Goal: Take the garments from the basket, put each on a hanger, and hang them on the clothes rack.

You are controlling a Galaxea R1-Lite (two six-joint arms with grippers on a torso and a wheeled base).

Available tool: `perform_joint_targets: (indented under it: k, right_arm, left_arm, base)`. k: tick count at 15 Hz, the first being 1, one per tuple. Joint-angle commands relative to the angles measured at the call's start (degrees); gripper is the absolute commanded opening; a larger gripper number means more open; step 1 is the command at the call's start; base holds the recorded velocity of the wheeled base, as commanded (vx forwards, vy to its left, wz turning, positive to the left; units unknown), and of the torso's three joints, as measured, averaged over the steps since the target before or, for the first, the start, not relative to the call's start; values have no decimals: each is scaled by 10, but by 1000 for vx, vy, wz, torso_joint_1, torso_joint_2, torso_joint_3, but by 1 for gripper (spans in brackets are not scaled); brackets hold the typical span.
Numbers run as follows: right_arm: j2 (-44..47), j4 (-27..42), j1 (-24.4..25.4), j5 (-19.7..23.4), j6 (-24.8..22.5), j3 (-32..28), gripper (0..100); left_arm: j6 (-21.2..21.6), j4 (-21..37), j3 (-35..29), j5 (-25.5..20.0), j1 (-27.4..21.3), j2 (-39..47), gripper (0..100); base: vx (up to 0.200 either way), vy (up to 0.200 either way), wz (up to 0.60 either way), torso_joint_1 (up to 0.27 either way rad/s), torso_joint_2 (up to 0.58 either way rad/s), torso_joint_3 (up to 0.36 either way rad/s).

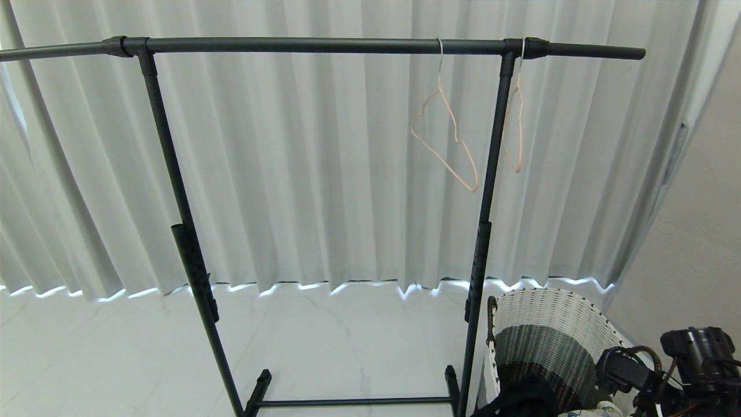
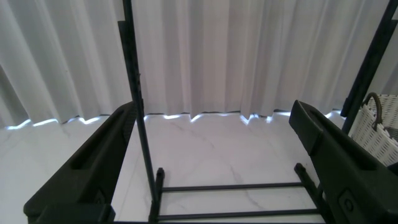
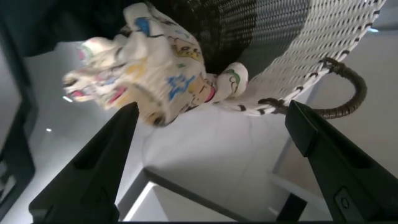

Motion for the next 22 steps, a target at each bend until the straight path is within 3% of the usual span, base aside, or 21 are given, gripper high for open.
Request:
perform_joint_targets:
  k: [1,6,10,11,14,17,20,22]
  right_arm:
    - [59,-24,1,-10,-1,-1,100]
    - [113,-97,1,-31,-1,-5,100]
    - [124,-102,1,-31,1,-25,100]
    - [125,-102,1,-31,2,-28,0]
    - [129,-103,0,-31,3,-27,0]
    - [108,-148,-1,-26,6,11,0]
    - [16,-149,-2,-26,78,61,0]
    - [-64,-148,-4,-29,120,62,0]
  left_arm:
    - [0,0,0,0,0,0,100]
    - [0,0,0,0,0,0,100]
    - [0,0,0,0,0,0,100]
    - [0,0,0,0,0,0,100]
    - [0,0,0,0,0,0,100]
    - [0,0,0,0,0,0,100]
    - [0,0,0,1,0,0,100]
    - [0,0,0,0,1,0,100]
  base:
    - [0,0,0,0,0,0]
    - [0,0,0,0,0,0]
    - [0,0,0,0,0,0]
    - [0,0,0,0,0,0]
    - [0,0,0,0,0,0]
    - [0,0,0,0,0,0]
    - [0,0,0,0,0,0]
    - [0,0,0,0,0,0]
